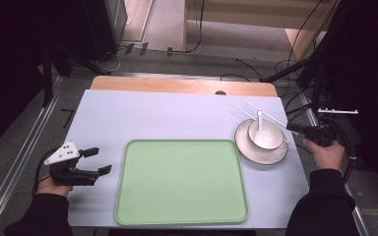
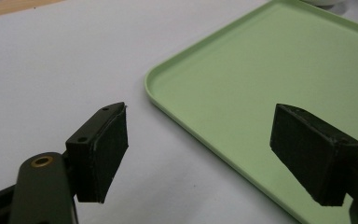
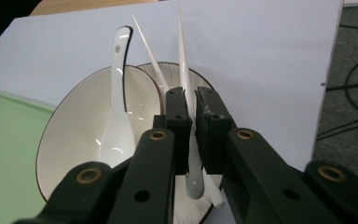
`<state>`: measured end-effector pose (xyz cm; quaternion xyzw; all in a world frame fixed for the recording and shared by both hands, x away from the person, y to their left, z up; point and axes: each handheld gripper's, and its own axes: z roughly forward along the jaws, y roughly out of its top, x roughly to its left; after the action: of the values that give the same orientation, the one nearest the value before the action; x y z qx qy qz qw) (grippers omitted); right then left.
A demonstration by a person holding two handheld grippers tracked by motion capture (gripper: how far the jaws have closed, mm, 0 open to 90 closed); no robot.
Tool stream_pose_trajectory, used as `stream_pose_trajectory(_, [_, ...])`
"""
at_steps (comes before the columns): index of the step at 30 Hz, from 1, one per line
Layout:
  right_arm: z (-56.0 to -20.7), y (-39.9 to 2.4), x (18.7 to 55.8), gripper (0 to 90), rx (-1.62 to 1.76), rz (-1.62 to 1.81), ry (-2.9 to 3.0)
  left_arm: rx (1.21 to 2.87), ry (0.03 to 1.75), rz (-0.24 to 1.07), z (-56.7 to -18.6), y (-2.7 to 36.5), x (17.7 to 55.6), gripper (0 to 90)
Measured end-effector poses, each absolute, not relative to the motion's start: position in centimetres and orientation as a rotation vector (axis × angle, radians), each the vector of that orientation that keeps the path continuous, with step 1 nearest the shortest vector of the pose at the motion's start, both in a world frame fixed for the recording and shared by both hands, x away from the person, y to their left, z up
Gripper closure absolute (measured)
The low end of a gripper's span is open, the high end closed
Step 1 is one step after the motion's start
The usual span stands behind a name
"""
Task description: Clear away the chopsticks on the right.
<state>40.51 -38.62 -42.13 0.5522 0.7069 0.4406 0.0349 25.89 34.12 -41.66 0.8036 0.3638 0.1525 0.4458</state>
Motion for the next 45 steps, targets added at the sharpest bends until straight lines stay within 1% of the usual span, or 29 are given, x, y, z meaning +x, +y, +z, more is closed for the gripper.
stream_pose_trajectory(11, [-40.0,-38.4,39.2,85.4,1.698,1.358,2.135,1.989,0.895,0.368,-41.7,34.0,26.1,19.0])
stream_pose_trajectory(23, [-37.3,-37.9,37.0,85.3,1.654,1.407,2.110,1.993,0.884,0.348,-41.7,33.6,26.8,19.0])
stream_pose_trajectory(35, [-36.3,-36.2,35.0,85.3,1.628,1.437,2.151,1.997,0.867,0.342,-41.6,33.2,27.5,19.0])
stream_pose_trajectory(45, [-36.2,-34.4,33.3,85.3,1.601,1.460,2.193,1.996,0.864,0.335,-41.6,32.9,27.9,19.1])
